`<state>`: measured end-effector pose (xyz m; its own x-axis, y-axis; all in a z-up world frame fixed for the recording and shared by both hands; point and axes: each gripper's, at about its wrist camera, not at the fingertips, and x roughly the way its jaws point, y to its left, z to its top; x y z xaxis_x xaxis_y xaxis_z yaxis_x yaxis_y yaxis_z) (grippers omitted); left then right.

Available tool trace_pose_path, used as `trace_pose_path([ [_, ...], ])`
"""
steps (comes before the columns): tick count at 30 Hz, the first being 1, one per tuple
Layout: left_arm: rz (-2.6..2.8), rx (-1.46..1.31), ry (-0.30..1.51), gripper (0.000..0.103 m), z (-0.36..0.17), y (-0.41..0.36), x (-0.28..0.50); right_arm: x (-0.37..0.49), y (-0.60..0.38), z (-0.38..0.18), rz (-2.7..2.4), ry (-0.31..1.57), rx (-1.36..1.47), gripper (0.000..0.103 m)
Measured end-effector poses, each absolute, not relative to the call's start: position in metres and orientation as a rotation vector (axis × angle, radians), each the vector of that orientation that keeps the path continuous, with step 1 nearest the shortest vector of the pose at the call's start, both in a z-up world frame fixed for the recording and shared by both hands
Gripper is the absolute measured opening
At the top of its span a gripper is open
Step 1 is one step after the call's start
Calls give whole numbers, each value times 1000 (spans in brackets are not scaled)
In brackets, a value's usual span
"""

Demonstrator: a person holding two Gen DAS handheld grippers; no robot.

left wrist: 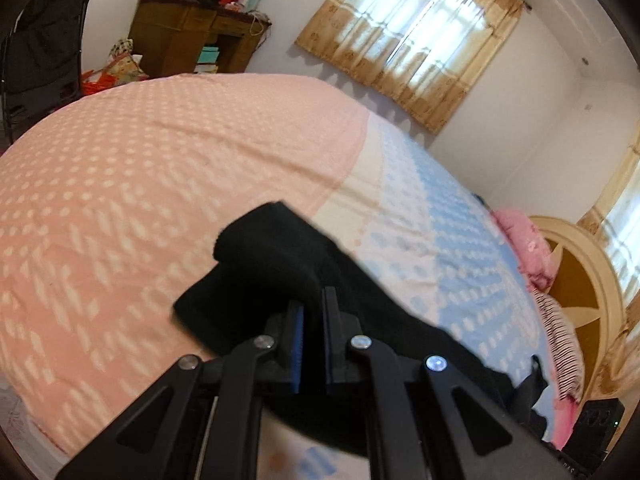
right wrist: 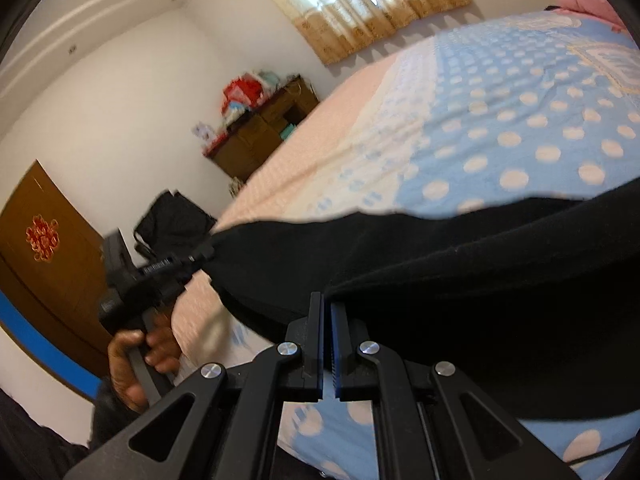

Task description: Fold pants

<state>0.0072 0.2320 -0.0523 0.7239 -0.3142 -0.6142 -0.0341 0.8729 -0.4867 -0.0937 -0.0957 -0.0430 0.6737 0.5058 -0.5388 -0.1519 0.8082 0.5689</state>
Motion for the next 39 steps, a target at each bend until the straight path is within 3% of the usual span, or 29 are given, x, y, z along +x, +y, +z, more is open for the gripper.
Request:
trace_pose_path([
  [7,-78,-367,805,8,-80,224,4,-93,-84,-80,386,843,472,3],
  [14,-51,-238,801,18,-74,217,-5,-86,-85,-112,373,940,486,5],
  [16,-10,-216,801,30,-66,219,-11,-85,-96,-112,404,936,572,5],
  [17,37,-190,794,54,-62,221,-14,-87,-101,-111,433,931,627,6],
  [18,105,-151,775,70,-57,225,-19,-90,-107,-109,460,924,669,9],
  [19,137,-135,758,72,-52,228,-24,-92,-110,-106,476,927,684,14],
  [21,154,-133,729,72,-42,233,-30,-99,-114,-102,491,928,680,57],
  [22,147,-147,714,72,-35,235,-30,-103,-117,-98,496,920,673,64],
  [27,58,-165,613,72,-8,214,-18,-99,-129,-52,610,835,603,65],
  [31,24,-150,610,72,-15,185,11,-53,-133,-17,570,742,409,65],
  [39,44,-134,741,69,-68,177,4,52,-107,-62,635,932,260,65],
])
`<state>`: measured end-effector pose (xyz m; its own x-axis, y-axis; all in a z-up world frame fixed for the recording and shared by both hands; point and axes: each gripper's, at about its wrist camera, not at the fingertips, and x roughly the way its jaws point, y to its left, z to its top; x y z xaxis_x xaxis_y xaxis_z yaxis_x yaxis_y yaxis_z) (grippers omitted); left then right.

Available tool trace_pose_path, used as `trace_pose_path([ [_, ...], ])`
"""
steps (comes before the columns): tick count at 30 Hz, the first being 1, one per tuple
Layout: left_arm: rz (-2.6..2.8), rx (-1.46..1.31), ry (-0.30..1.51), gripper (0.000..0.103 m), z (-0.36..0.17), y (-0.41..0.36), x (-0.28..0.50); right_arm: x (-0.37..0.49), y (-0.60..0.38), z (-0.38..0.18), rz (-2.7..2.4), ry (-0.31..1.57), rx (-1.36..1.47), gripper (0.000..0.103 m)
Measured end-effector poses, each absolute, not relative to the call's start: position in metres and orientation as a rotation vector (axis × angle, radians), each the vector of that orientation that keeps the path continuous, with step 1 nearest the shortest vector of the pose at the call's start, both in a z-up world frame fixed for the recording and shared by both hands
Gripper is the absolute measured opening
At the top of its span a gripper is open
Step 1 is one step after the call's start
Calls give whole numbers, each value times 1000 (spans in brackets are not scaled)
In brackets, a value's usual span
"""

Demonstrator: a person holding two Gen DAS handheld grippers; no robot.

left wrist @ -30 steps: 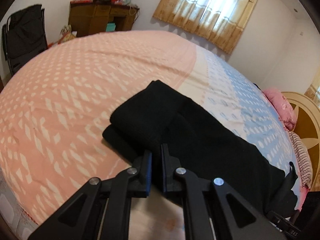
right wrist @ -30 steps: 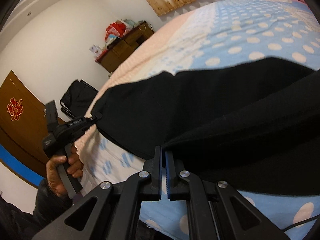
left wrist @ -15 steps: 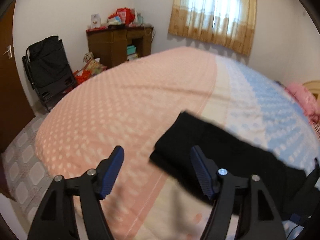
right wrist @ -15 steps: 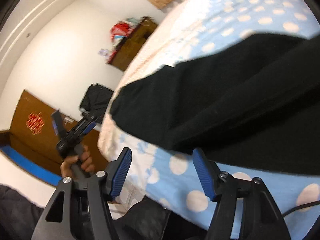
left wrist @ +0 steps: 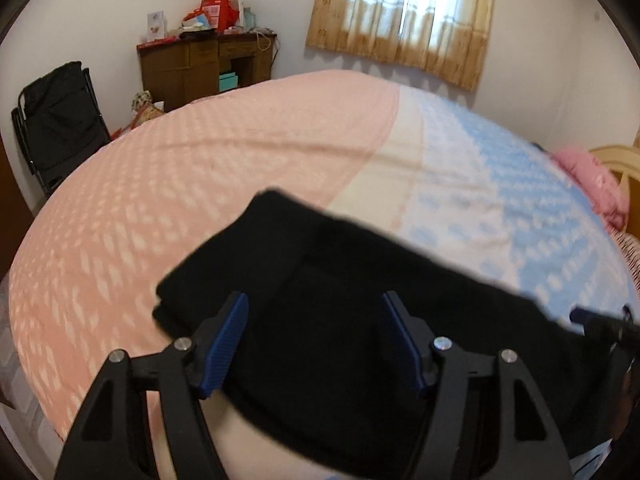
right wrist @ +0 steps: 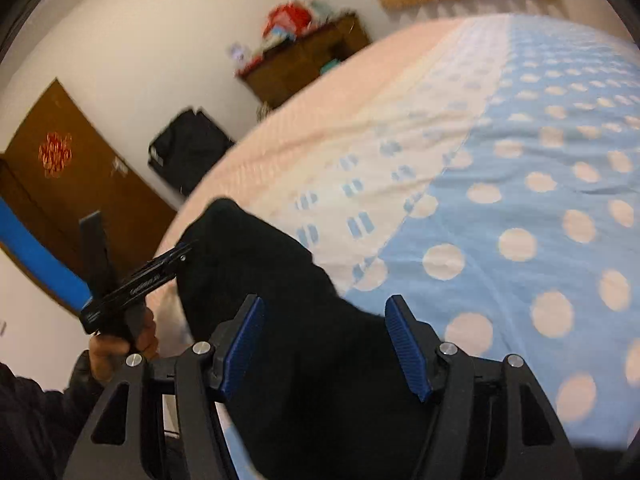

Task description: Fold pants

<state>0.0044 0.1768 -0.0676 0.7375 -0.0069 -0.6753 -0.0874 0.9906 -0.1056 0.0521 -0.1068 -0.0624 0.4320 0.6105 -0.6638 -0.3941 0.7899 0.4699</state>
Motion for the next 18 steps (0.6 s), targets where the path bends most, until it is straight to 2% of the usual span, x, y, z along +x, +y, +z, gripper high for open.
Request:
trace_pose_path([
  [4,46,-20,721,69,-71,166,-6,57,-97,-80,696,1027,280,65],
  [7,55,3,718,70,-72,164,-6,38,-88,-76,765,1021,308,65],
  [12,57,26,727,80,-75,159,-1,18,-73,-85,787,1055,307,65],
  [18,52,16,725,80,-76,159,0,37,-89,-65,689,942,297,65],
])
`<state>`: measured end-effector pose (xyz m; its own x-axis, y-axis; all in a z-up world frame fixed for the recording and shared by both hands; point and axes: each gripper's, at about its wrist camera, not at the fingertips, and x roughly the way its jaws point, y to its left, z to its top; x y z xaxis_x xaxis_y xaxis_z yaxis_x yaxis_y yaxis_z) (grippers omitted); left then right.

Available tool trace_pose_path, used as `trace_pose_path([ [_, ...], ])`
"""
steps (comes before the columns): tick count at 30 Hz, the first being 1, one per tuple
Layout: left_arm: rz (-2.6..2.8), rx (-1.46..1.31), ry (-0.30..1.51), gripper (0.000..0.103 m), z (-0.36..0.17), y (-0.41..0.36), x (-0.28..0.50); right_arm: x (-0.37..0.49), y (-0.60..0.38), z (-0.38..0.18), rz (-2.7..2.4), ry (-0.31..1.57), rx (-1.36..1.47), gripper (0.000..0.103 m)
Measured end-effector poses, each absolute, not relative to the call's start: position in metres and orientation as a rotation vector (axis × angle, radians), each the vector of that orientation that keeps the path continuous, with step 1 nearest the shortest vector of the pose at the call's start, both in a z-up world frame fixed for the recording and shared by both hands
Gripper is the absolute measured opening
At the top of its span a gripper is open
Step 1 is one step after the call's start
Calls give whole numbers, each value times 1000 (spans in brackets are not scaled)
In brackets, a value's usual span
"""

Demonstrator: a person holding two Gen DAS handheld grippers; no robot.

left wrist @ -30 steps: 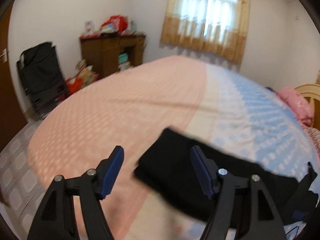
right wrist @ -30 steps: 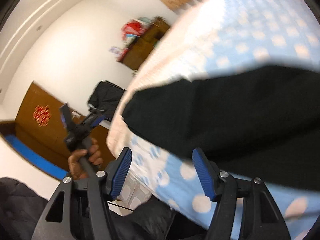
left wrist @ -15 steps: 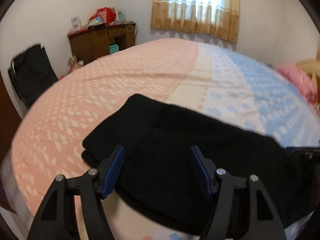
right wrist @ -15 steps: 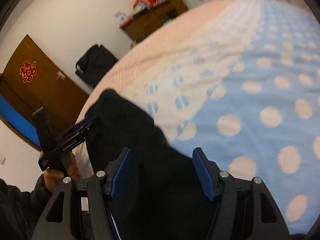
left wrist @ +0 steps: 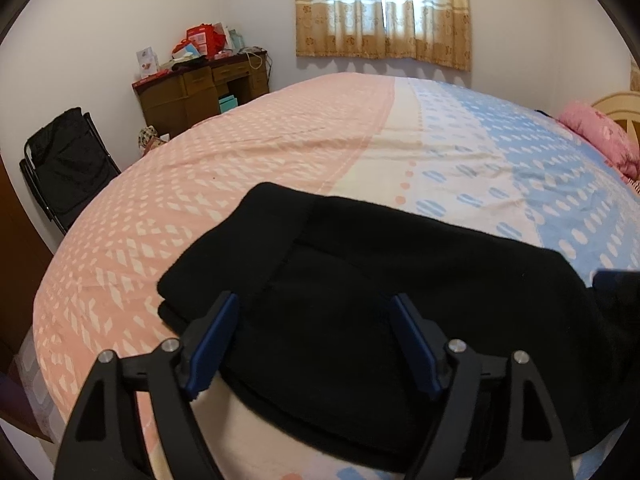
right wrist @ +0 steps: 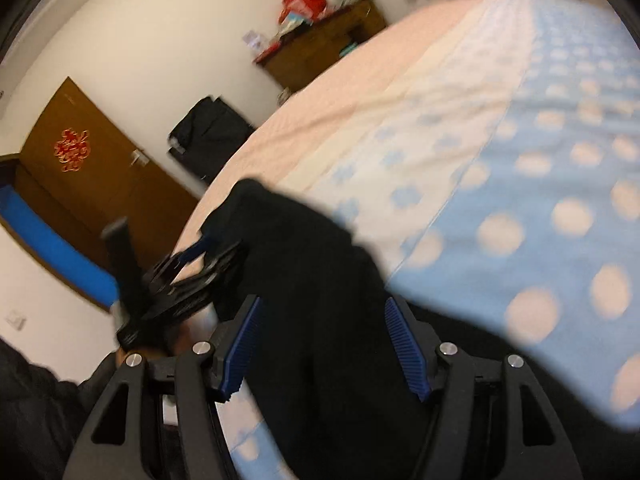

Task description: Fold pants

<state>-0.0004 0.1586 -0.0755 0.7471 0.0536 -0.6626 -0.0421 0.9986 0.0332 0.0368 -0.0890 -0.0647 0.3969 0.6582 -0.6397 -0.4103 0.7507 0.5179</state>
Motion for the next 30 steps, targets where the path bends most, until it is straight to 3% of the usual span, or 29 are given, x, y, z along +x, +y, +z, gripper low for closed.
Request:
trace_pose_path([
  [5,55,16,724,80,-76,158,0,37,-79,-85,759,1062,313,65],
  [15,33,-11,723,84,-76,162,1,37,-71,-63,734,966,212,66],
  [21,31,-9,722,84,-76,162,1,44,-54,-83,713,1034,111,66],
  [30,19,-18,721,86,-75,161,1,16,-50,-75,837,1059,183,66],
])
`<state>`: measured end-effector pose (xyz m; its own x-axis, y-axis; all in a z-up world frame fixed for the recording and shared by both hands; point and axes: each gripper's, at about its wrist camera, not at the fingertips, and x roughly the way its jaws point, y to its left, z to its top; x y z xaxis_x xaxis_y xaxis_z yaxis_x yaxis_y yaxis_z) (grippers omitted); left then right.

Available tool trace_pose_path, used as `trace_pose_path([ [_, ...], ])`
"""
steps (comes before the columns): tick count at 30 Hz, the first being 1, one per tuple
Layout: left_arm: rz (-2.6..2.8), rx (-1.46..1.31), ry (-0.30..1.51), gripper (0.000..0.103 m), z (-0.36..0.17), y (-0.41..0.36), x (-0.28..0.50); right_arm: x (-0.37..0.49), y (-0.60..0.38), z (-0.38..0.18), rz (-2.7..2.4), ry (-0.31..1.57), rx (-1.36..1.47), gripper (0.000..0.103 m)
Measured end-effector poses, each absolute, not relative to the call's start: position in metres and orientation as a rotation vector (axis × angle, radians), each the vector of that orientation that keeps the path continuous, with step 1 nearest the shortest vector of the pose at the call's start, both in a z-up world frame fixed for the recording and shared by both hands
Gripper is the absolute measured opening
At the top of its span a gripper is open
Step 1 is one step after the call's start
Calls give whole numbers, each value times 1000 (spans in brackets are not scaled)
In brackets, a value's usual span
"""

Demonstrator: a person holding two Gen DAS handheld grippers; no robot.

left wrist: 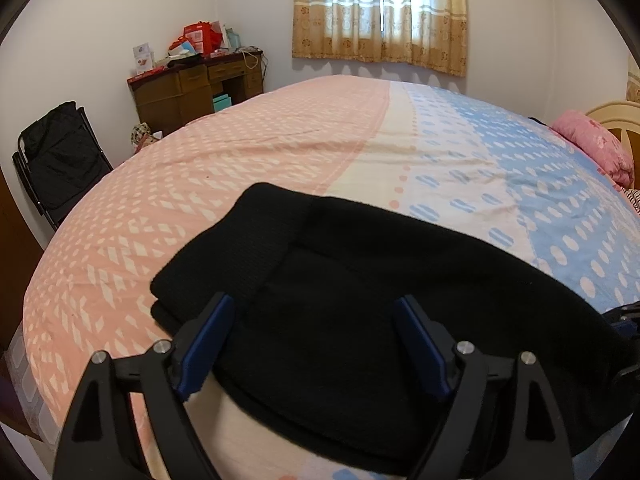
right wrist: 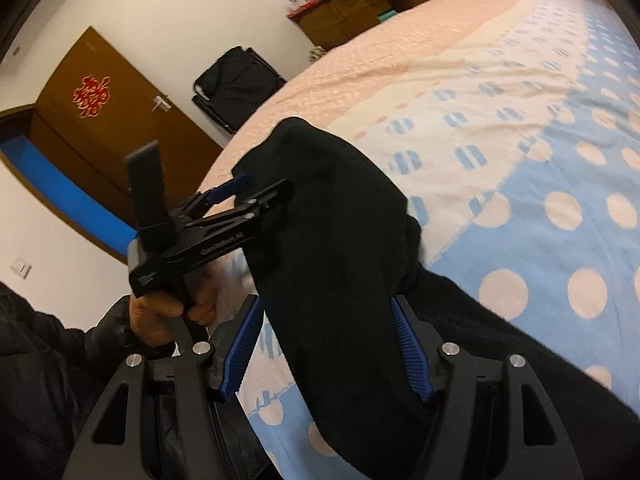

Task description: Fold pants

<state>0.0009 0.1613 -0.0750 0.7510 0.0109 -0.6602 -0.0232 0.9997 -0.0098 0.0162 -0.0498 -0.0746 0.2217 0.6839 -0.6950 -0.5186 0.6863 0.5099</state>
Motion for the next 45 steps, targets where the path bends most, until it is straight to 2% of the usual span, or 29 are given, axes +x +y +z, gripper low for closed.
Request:
trace_pose_path([
  [7,11,-30,717,86,-75,161,2,14,-56,-87,636,1065,0,66],
  [12,15,-26,719,86,-75,159,3,39,-66,-90,730,1026,221,66],
  [14,9,-32,720,86,-76,160,2,50,-56,-90,821,1080,285,66],
  [18,-1,-56,712,86,-76,163,1,43,-32,-77,931,1096,159,67],
  [23,6,-36,714,89,-77,159,1,74,-30,-100,911,1118,316,69],
  [28,1,-38,714,90,-78,161,1,96,-27,-95,801,960,430,70],
  [33,15,-3,718,91,-80,157,2,119,-74,-75,686,806,613,69],
  [37,11,-6,716,93,-80,157,1,114,-87,-53,620,827,475,69],
  [38,13,-3,715,93,-80,157,1,110,-83,-50,611,849,419,67],
  [41,18,2,715,93,-81,155,1,97,-62,-58,562,918,224,52],
  [43,16,3,717,93,-81,155,1,94,-51,-70,517,969,126,50],
  [45,11,-4,715,93,-81,155,1,88,-47,-92,513,1027,79,24],
])
